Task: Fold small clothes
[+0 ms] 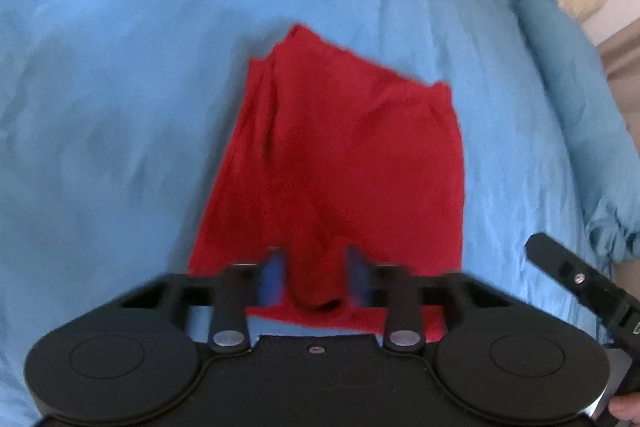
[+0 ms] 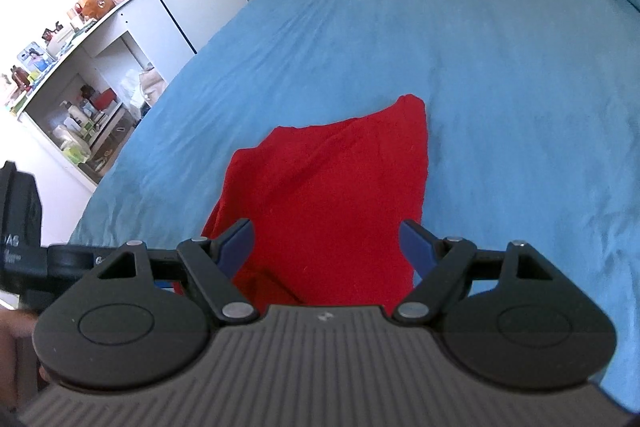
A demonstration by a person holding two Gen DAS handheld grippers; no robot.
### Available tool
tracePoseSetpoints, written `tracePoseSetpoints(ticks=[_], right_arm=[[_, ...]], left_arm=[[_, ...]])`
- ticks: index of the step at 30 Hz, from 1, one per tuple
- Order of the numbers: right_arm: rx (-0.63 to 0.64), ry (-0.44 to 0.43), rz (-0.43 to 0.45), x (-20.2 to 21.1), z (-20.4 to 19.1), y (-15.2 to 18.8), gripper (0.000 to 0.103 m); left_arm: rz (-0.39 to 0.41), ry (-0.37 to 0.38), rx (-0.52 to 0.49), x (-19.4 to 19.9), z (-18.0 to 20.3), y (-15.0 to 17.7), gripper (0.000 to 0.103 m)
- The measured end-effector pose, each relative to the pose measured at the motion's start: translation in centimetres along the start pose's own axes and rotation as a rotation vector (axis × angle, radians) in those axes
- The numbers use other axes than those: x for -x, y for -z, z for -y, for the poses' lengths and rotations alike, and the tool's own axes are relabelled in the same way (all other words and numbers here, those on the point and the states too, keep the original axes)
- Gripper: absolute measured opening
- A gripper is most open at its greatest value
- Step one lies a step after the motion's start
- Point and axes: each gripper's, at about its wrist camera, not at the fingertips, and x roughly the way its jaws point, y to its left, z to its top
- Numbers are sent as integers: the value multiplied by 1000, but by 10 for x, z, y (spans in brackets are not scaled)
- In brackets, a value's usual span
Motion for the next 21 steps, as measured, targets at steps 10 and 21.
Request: tracePoseSetpoints(ticks=[10,21], right_arm=[[46,-36,-60,-20,-11,15,95],[224,170,-263,-68,-1,83,95]], left_arm=[[35,-252,-402,-14,-3,17,9],[113,-216,-338,19,-15,35,73]])
